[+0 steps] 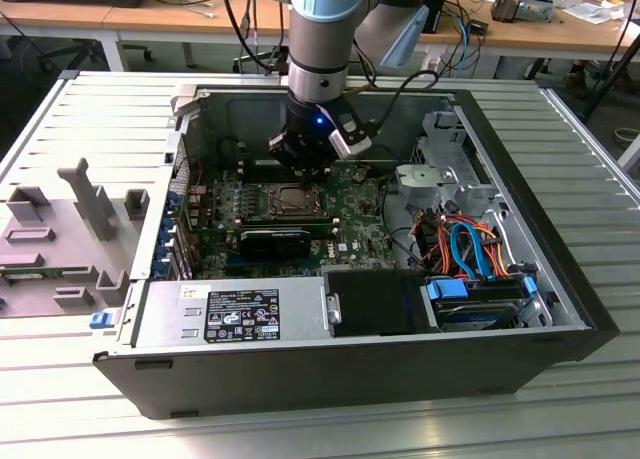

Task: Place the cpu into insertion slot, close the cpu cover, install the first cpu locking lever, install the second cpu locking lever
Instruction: 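Install the first cpu locking lever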

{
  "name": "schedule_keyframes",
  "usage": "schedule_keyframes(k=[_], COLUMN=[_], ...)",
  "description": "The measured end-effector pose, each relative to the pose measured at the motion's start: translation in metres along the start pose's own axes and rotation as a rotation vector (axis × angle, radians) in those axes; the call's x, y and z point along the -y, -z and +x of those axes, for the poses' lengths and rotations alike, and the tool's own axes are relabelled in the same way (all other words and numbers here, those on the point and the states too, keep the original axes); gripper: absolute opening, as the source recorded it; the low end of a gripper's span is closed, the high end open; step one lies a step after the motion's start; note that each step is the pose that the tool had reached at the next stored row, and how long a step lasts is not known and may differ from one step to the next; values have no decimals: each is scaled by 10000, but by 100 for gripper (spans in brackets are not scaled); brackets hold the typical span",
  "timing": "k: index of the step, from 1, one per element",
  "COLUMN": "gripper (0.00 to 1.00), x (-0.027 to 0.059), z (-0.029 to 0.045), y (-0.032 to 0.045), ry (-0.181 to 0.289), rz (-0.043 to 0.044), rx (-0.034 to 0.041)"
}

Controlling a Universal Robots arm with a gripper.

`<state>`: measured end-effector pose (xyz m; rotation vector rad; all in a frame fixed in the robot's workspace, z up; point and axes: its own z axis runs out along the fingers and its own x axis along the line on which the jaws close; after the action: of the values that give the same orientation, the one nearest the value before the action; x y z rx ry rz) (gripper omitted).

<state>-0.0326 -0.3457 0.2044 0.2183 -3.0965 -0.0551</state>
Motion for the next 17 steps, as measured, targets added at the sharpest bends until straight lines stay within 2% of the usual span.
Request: schedule_keyframes(k=[4, 10, 17], gripper=[11, 11, 11], x=[3, 5, 8], z=[-22, -33, -56], y=[-2, -18, -34], ry=[0, -2, -4], rz=[8, 69, 73], rx=[0, -11, -9])
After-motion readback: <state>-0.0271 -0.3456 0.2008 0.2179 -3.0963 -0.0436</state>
